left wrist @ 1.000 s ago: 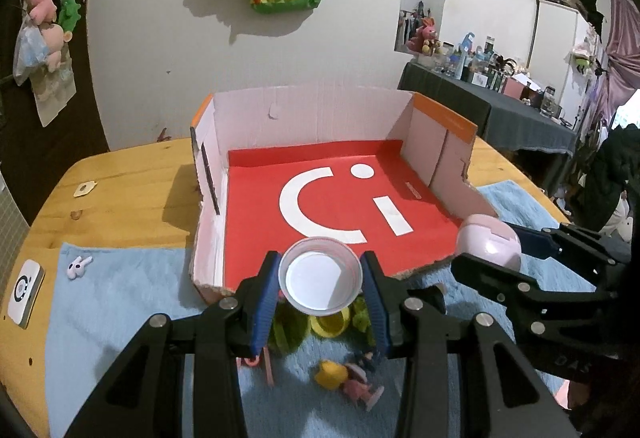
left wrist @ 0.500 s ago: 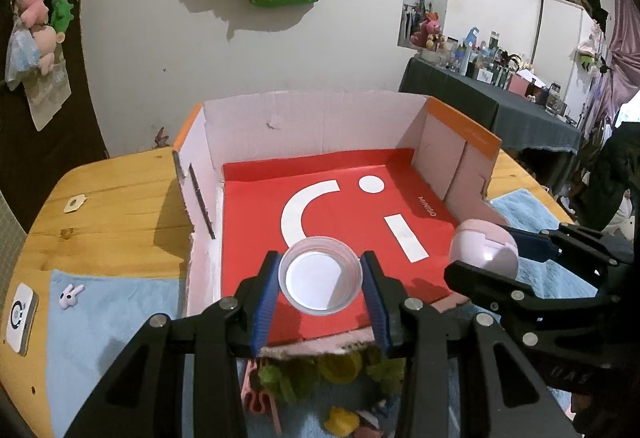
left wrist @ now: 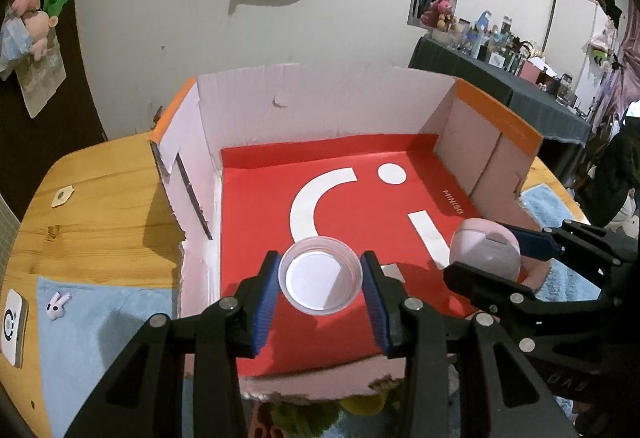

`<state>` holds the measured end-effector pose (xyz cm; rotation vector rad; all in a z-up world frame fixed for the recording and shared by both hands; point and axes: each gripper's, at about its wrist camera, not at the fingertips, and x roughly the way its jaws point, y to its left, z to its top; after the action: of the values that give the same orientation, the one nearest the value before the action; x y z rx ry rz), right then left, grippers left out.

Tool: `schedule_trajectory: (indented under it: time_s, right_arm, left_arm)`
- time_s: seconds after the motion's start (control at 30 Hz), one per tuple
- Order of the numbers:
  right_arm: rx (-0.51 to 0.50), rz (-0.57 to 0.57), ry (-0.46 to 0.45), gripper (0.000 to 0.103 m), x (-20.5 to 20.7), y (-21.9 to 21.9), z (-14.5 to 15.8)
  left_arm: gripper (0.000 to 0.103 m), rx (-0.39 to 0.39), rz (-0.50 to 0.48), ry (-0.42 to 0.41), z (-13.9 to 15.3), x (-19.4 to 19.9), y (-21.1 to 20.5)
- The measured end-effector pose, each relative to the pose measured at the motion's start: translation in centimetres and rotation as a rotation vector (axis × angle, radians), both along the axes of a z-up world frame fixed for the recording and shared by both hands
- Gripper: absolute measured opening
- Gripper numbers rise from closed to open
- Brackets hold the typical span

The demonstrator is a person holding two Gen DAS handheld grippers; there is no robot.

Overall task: Organize objects
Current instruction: 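Carry the pink case and white lid into the red-lined box with both grippers, then lower the pink case and white lid onto the red floor and open both grippers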

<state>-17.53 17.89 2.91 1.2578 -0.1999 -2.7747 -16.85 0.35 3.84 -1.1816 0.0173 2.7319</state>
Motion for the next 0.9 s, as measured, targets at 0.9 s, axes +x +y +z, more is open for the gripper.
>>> schedule_trajectory:
  time_s: [0.9]
  right_arm:
    - [-0.034,-0.008,-0.123,0.053,-3.8,1.0,-3.2]
  left_arm:
    - [0.042,-0.012,0.007,-0.118,-3.1,-3.6,-0.4]
